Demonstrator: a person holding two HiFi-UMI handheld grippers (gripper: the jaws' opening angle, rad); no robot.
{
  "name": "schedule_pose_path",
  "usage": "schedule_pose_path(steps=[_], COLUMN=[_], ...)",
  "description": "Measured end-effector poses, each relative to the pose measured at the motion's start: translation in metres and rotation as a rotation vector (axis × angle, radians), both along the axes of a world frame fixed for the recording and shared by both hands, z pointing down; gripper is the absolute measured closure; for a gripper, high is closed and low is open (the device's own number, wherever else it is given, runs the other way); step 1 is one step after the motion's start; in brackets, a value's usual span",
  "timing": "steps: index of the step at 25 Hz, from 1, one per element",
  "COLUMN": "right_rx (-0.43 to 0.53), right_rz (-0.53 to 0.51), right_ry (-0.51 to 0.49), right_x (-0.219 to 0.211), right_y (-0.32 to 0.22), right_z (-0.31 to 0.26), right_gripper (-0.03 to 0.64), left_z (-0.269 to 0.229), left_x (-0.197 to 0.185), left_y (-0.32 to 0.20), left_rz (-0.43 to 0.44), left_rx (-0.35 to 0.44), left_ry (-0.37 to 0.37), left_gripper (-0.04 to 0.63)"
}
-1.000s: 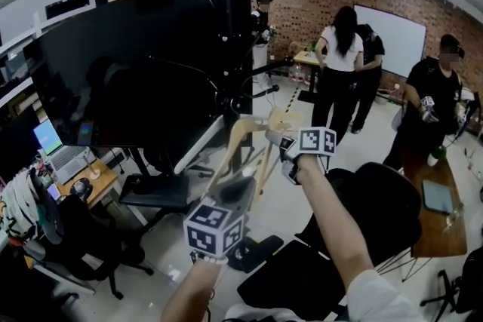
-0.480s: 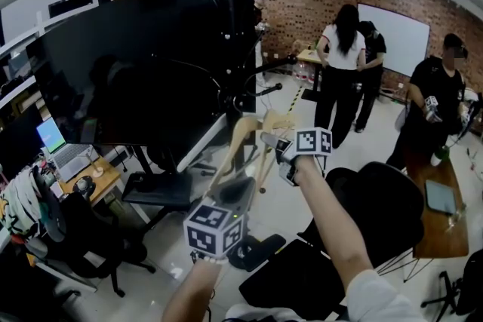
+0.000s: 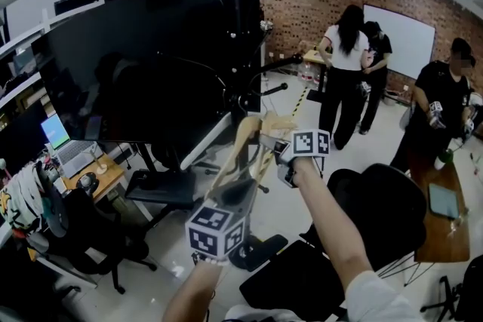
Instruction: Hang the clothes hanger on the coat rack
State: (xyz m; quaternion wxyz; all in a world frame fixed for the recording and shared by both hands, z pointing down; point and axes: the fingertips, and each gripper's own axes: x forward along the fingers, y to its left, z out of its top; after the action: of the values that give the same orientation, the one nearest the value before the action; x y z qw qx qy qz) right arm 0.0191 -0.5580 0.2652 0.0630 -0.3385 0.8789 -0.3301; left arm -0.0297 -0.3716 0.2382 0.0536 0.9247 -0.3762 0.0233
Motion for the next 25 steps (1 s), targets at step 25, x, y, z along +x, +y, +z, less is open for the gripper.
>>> schedule_pose_path(steps=[25], right_rx=[0.141], right_rz=[0.318], right_ry=[0.065], right_x=[0.019], right_y=[0.188], right_z=[-0.006], right_gripper=[0.393], left_z=[0.052], left_x=[-0.073], left_y=[0.066], left_rz=[0.195], left_rx=[-0.102], left_ry=[0.085], left_gripper=[0.597])
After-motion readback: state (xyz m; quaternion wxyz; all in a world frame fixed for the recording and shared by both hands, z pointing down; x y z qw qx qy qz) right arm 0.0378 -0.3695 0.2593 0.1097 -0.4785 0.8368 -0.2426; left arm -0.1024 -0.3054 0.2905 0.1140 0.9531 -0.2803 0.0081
